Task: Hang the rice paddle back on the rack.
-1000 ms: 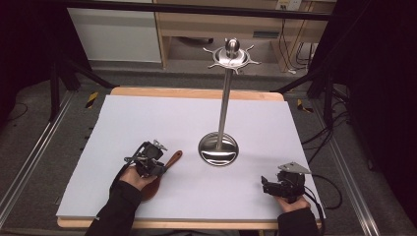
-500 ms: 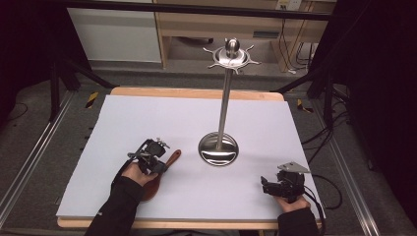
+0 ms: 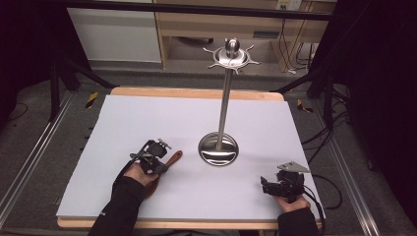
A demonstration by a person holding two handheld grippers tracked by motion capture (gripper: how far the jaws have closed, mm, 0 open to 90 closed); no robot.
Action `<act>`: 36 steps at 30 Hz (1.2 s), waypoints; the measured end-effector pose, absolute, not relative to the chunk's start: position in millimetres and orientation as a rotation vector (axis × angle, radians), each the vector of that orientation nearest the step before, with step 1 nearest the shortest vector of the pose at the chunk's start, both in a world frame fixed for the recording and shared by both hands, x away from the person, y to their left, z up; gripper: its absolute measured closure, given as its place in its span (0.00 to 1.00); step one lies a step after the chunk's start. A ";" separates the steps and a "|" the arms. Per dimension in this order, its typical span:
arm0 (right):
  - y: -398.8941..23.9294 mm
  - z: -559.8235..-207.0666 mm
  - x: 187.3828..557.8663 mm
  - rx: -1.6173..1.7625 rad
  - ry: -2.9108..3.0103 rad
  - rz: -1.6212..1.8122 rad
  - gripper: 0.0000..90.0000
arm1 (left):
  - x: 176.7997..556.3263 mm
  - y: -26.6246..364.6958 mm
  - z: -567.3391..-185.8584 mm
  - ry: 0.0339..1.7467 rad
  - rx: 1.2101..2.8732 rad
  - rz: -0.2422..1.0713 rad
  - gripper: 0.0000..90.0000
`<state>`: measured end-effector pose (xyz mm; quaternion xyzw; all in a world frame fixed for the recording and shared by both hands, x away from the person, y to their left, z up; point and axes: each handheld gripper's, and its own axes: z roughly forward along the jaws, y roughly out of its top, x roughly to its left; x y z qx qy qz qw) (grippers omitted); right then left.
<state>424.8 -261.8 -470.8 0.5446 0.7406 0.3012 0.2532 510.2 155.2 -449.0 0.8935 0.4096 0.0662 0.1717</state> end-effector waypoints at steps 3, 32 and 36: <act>-262.8 -470.3 425.0 1.489 2.006 0.825 0.12 | 512.5 153.6 -448.1 1.153 2.558 0.174 0.87; -262.8 -472.1 426.3 1.496 2.020 0.821 0.12 | 514.3 155.5 -446.9 1.069 2.604 0.128 0.87; -262.9 -471.8 425.8 1.493 2.022 0.818 0.12 | 514.2 156.2 -446.8 1.066 2.598 0.127 0.87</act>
